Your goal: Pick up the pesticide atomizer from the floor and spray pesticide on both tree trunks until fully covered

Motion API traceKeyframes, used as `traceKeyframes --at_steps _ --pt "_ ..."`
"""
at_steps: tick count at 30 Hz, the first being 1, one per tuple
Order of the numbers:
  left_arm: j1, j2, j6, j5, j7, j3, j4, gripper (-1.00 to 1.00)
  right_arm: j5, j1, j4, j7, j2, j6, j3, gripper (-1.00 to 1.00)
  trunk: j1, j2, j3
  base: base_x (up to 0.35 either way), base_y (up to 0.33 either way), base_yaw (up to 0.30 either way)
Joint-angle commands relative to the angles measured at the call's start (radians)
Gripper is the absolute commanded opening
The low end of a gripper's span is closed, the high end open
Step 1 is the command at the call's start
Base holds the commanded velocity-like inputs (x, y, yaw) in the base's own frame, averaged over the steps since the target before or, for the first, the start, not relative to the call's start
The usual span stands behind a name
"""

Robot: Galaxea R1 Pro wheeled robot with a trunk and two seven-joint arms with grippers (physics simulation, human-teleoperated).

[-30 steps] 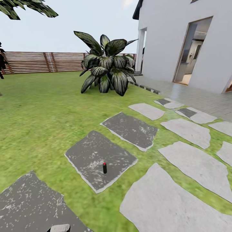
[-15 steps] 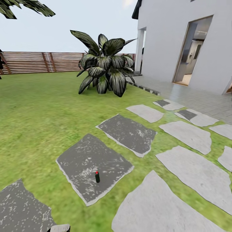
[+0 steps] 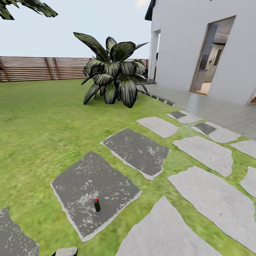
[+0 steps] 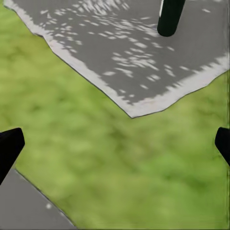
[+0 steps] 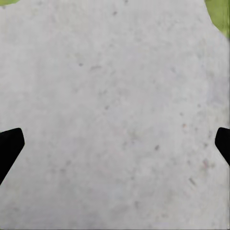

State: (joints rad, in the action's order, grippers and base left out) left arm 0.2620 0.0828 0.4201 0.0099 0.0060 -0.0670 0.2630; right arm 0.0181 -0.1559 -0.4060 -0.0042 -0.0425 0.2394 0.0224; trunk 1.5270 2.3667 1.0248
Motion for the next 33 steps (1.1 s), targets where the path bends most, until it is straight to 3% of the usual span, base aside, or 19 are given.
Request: traceKeyframes --at_steps 1,33 --pt "0.000 0.000 0.003 0.001 0.000 -0.002 -0.001 1.00 0.002 -0.001 0.001 0.000 0.000 0.003 0.002 1.00 0.000 0.000 0.001 0.219 -0.213 0.000" --pt "0.000 0.000 0.003 0.001 0.000 -0.002 -0.001 1.00 0.002 -0.001 0.001 0.000 0.000 0.003 0.002 1.00 0.000 0.000 0.001 0.191 -0.228 0.000"
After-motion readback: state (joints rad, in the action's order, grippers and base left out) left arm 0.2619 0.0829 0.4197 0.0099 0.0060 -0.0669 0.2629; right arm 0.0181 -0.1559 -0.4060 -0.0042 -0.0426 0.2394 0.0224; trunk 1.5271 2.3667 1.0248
